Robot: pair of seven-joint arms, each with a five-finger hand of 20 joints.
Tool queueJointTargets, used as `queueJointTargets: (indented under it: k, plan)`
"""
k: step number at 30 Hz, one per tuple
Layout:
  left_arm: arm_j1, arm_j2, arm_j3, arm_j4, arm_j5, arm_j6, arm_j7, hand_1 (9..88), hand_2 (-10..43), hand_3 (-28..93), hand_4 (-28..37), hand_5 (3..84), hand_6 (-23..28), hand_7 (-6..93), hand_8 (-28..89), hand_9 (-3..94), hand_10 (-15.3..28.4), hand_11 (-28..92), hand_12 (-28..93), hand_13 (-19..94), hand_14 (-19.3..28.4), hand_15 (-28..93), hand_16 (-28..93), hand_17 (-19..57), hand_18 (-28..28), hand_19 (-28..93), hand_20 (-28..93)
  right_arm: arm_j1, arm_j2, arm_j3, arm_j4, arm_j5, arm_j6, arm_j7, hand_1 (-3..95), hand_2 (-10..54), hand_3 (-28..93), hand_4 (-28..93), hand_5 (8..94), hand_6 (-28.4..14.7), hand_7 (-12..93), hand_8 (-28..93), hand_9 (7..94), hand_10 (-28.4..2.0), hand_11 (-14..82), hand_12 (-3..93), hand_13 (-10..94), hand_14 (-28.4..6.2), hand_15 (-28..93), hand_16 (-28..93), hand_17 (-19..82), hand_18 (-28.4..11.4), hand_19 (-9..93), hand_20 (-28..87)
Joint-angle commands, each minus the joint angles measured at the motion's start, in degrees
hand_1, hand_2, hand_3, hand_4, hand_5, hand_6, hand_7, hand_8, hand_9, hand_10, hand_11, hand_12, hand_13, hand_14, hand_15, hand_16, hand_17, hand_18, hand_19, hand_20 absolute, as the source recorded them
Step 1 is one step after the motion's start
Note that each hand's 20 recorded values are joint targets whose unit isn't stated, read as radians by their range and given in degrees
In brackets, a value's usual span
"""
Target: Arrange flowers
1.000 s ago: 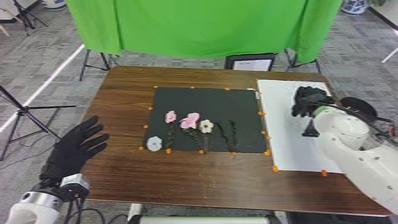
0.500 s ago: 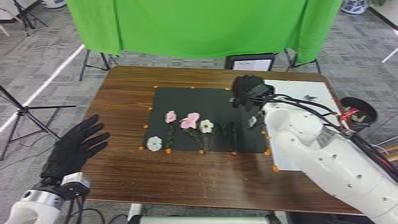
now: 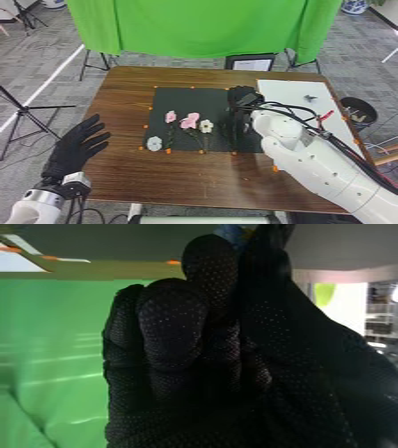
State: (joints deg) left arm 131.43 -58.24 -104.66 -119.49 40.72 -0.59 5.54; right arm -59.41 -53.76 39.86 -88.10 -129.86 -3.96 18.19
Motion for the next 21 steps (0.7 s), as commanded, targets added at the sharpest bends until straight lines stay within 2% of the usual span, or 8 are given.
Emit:
queueJointTargets:
  k: [1,6,15,18,19,20,21]
  plan:
    - [0.2,0.3,0.1,0.14,-0.05,-0.26,-0.63,25.4,-1.1,72,-28.3,27.3,4.3,19.0,-11,23.6,12.2,20,16,19,16.6,34,-1,-9.7,21.7,41,10,-0.3,-0.2,0.8,-0.2,1.0,1.0,0.6,39.5,-9.5,81,-28,69.0,3.0,50,-4,84.9,-4.9,27.4,44.0,76,-3.0,63,31,30,-15.1,73,40]
    - [0.2,0.32,0.14,0.2,-0.04,-0.35,-0.77,25.3,-1.2,72,-28.3,27.3,4.3,18.9,-11,23.6,12.2,20,16,19,16.5,33,-1,-9.7,21.7,41,10,-0.3,-0.3,0.8,-0.6,0.2,1.2,0.3,35.2,-9.5,80,-28,68.1,2.3,48,-3,81.2,-6.6,36.2,33.9,75,-3.6,64,31,29,-15.5,73,41]
    - [0.1,0.36,0.04,0.27,-0.04,-0.51,-0.83,25.4,-1.1,72,-28.3,27.3,4.3,19.0,-11,23.6,12.1,20,16,19,16.5,33,-1,-9.7,21.7,41,10,-0.6,0.2,2.2,-1.0,2.2,-1.7,1.2,33.8,-9.5,81,-28,66.2,2.5,47,-2,78.7,-6.9,36.1,33.1,72,-3.9,65,31,28,-15.9,72,41]
    - [0.4,0.2,-0.05,0.12,0.01,-0.37,-0.73,25.4,-1.2,72,-28.3,27.4,4.4,19.0,-11,23.6,12.1,20,16,19,16.5,33,-1,-9.7,21.7,41,10,-1.0,0.5,3.9,-2.0,5.2,-2.5,0.3,30.0,-9.5,83,-28,65.4,3.0,44,-3,77.0,-7.4,38.5,29.2,71,-4.1,66,31,27,-16.3,72,41]
    - [0.4,0.14,-0.03,0.13,0.01,-0.36,-0.7,25.4,-1.2,72,-28.3,27.4,4.3,19.0,-11,23.6,12.1,20,16,19,16.5,33,-1,-9.7,21.7,41,10,-1.2,0.6,4.6,-2.5,6.1,-3.1,0.2,29.2,-9.5,83,-28,65.5,3.1,44,-4,76.8,-7.5,38.6,29.1,71,-4.1,66,31,27,-16.3,72,42]
    - [0.4,0.12,-0.05,0.14,0.01,-0.43,-0.66,25.4,-1.2,72,-28.3,27.4,4.4,19.1,-11,23.6,12.2,20,16,19,16.5,33,-1,-9.7,21.7,41,10,-1.3,0.8,5.1,-3.1,7.4,-3.4,0.7,26.0,-9.5,85,-28,65.5,3.4,43,-14,76.1,-7.8,38.7,29.1,70,-4.2,66,31,26,-16.6,71,42]
    - [0.5,0.08,-0.08,0.08,0.04,-0.37,-0.68,25.4,-1.2,72,-28.3,27.4,4.3,19.1,-11,23.6,12.2,20,16,19,16.5,33,-1,-9.7,21.7,41,10,-1.6,0.9,6.2,-3.8,8.5,-4.7,1.0,23.7,-9.5,85,-28,65.3,3.4,43,-18,75.3,-8.4,38.7,29.1,70,-4.6,67,31,26,-17.1,71,42]
